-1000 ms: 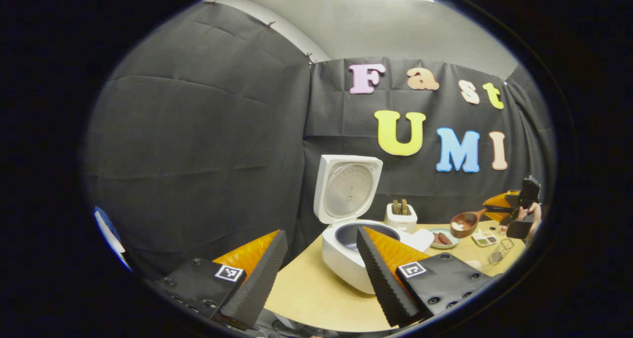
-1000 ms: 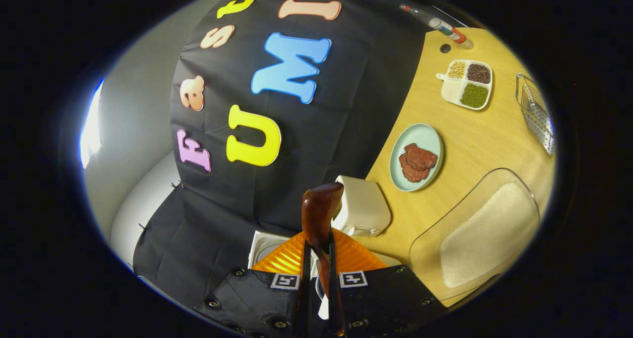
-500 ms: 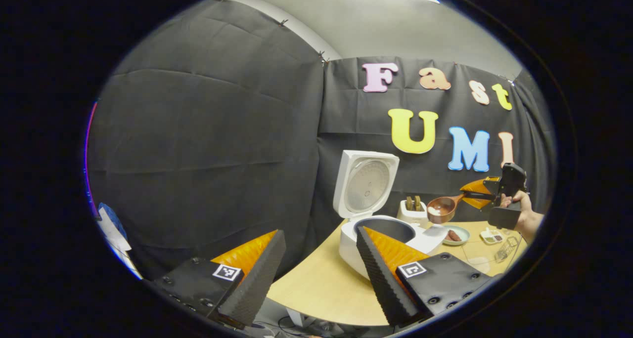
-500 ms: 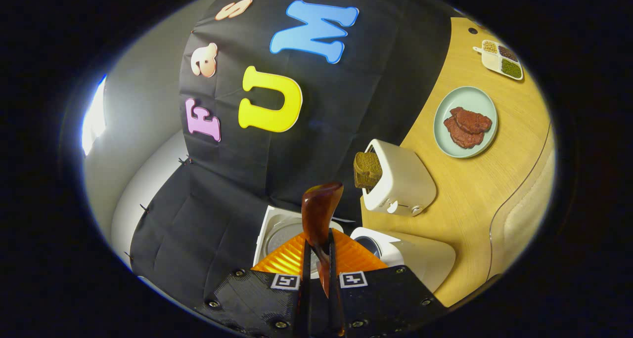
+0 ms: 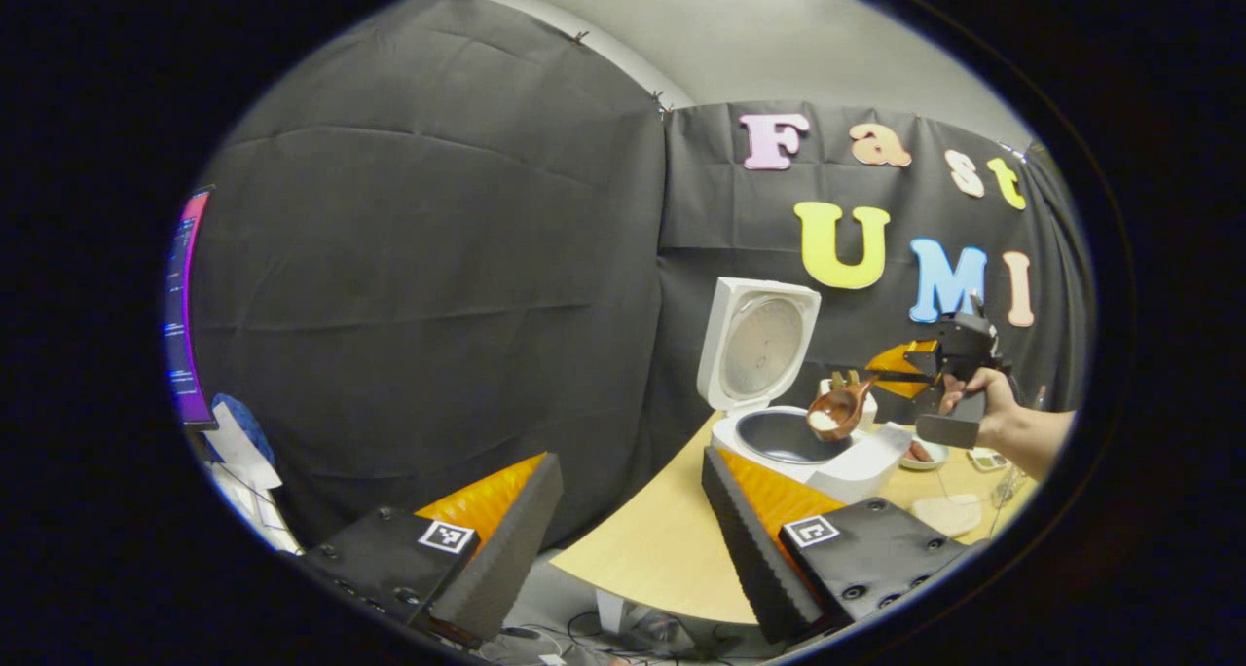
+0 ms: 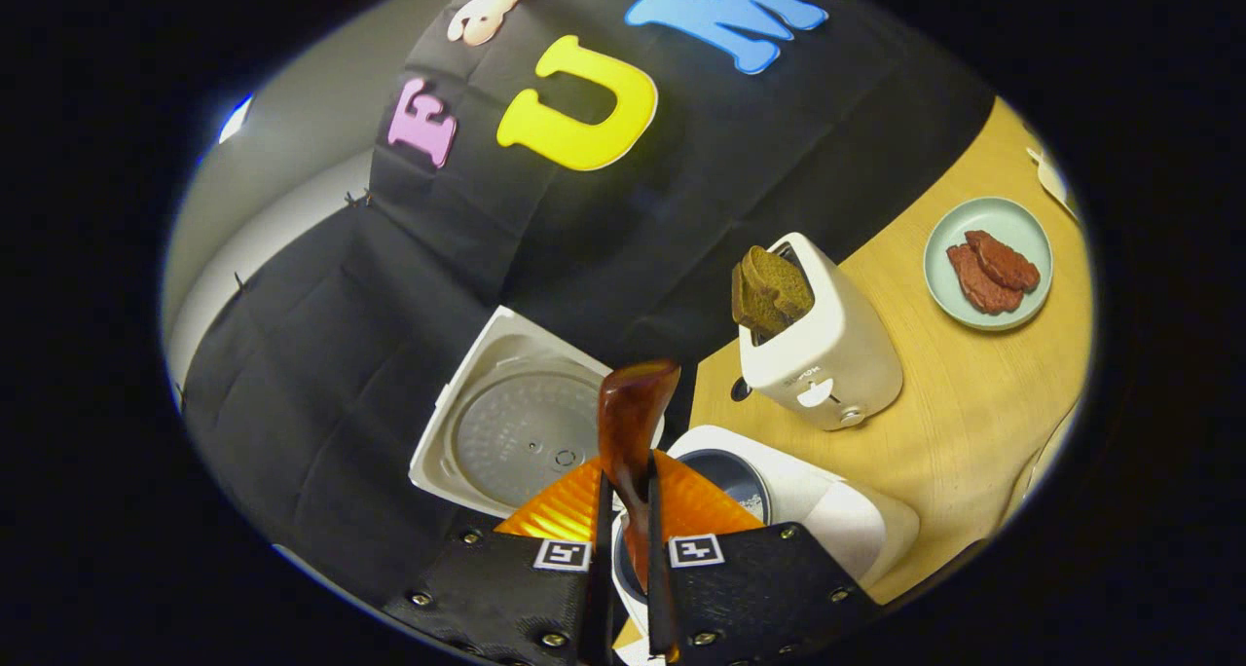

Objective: Close the left gripper, press the button to open the rice cooker; take a wooden spoon from the chopstick holder with the right hand, scoop a spoonful of rice and pour it into the rice cooker, then put the wooden spoon back into the chopstick holder.

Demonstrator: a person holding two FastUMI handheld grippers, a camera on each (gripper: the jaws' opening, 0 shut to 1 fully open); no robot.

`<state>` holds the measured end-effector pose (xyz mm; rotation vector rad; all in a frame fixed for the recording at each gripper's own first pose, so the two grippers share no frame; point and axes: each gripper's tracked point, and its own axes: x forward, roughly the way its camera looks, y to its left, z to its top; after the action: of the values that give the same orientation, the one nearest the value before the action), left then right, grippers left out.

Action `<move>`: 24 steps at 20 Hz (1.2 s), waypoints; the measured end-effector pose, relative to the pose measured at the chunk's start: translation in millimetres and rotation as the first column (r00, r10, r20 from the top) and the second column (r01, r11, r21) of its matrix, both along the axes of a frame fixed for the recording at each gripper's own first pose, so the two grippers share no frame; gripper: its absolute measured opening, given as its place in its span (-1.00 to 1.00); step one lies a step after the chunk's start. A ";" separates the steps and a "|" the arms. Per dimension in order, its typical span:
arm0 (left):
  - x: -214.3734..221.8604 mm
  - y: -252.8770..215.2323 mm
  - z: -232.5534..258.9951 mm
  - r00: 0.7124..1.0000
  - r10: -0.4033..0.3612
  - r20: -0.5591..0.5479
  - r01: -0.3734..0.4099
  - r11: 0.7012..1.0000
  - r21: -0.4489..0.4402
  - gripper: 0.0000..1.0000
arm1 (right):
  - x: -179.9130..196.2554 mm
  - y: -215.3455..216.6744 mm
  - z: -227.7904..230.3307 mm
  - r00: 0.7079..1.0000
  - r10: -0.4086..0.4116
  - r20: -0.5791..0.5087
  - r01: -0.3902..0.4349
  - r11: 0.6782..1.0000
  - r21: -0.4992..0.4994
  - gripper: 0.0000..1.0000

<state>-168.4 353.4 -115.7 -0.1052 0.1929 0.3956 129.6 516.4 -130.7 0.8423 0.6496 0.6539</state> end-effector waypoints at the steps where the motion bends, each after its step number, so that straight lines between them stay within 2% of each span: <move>1: -2.5 2.9 0.0 1.000 0.007 -0.003 -0.007 1.000 0.003 0.99 | -2.4 6.4 -6.0 0.999 0.023 0.025 -0.021 0.998 -0.055 -0.71; 2: -2.7 5.3 -2.2 1.000 0.014 -0.003 -0.014 1.000 0.006 0.92 | -6.1 13.6 -11.3 0.997 0.046 0.060 -0.039 0.993 -0.114 -0.71; 3: -3.6 7.2 -1.5 1.000 0.021 -0.001 -0.021 1.000 0.007 0.99 | -6.4 16.6 -13.7 0.994 0.060 0.093 -0.044 0.986 -0.159 -0.71; 5: -4.7 10.9 -3.5 0.999 0.036 -0.004 -0.036 0.999 0.007 0.92 | -9.5 25.3 -14.0 0.983 0.099 0.156 -0.059 0.968 -0.243 -0.71; 6: -7.2 12.4 -5.9 0.999 0.043 -0.006 -0.043 0.999 0.007 0.99 | -12.3 29.2 -12.5 0.973 0.125 0.192 -0.066 0.956 -0.287 -0.70; 8: -13.5 15.0 -5.9 0.998 0.056 -0.008 -0.056 0.998 0.003 1.00 | -15.0 33.0 -5.6 0.944 0.180 0.275 -0.066 0.924 -0.378 -0.70; 9: -16.2 15.7 -5.6 0.998 0.064 -0.009 -0.064 0.998 0.004 0.92 | -15.8 35.3 1.3 0.919 0.215 0.330 -0.058 0.902 -0.428 -0.71; 10: -18.0 19.3 -4.8 0.997 0.074 -0.005 -0.074 0.997 0.008 0.96 | -16.8 39.2 7.2 0.891 0.247 0.380 -0.046 0.883 -0.467 -0.71; 13: -13.7 18.1 -0.6 0.997 0.077 0.001 -0.077 0.997 0.016 1.00 | -20.9 47.8 26.2 0.769 0.361 0.527 0.018 0.812 -0.583 -0.71; 16: -9.5 14.0 3.2 0.997 0.074 0.015 -0.074 0.997 0.029 1.00 | -27.6 55.4 37.1 0.647 0.458 0.609 0.102 0.740 -0.665 -0.70; 17: -10.8 12.7 3.7 0.997 0.072 0.016 -0.072 0.997 0.032 0.92 | -30.7 55.8 39.4 0.616 0.480 0.624 0.128 0.721 -0.681 -0.70; 18: -11.8 10.9 2.2 0.997 0.071 0.016 -0.071 0.997 0.034 0.99 | -31.2 54.1 40.2 0.590 0.496 0.638 0.157 0.704 -0.692 -0.71; 19: -12.6 9.6 2.2 0.998 0.069 0.016 -0.069 0.997 0.036 0.92 | -31.0 51.0 42.2 0.567 0.507 0.649 0.186 0.688 -0.701 -0.71; 20: -12.1 7.1 2.6 0.998 0.067 0.016 -0.067 0.997 0.037 0.99 | -28.7 46.1 44.1 0.549 0.517 0.656 0.213 0.673 -0.709 -0.71; 21: -11.9 7.4 3.7 0.998 0.065 0.015 -0.065 0.997 0.037 0.92 | -28.8 44.5 44.9 0.542 0.524 0.656 0.223 0.664 -0.714 -0.71; 22: -11.8 7.3 2.2 0.998 0.063 0.015 -0.064 0.997 0.036 0.90 | -28.4 46.4 42.4 0.545 0.527 0.652 0.220 0.661 -0.718 -0.70; 23: -11.4 7.5 2.0 0.998 0.061 0.017 -0.061 0.997 0.036 0.99 | -29.1 46.4 41.4 0.558 0.523 0.644 0.203 0.667 -0.717 -0.70; 24: -11.0 6.2 3.2 0.998 0.058 0.018 -0.058 0.998 0.034 0.90 | -31.0 46.7 41.6 0.578 0.507 0.639 0.179 0.685 -0.706 -0.71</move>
<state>-179.4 359.6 -112.5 -0.0801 0.1668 0.4556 98.6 563.1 -89.1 -0.3368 0.0789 0.8021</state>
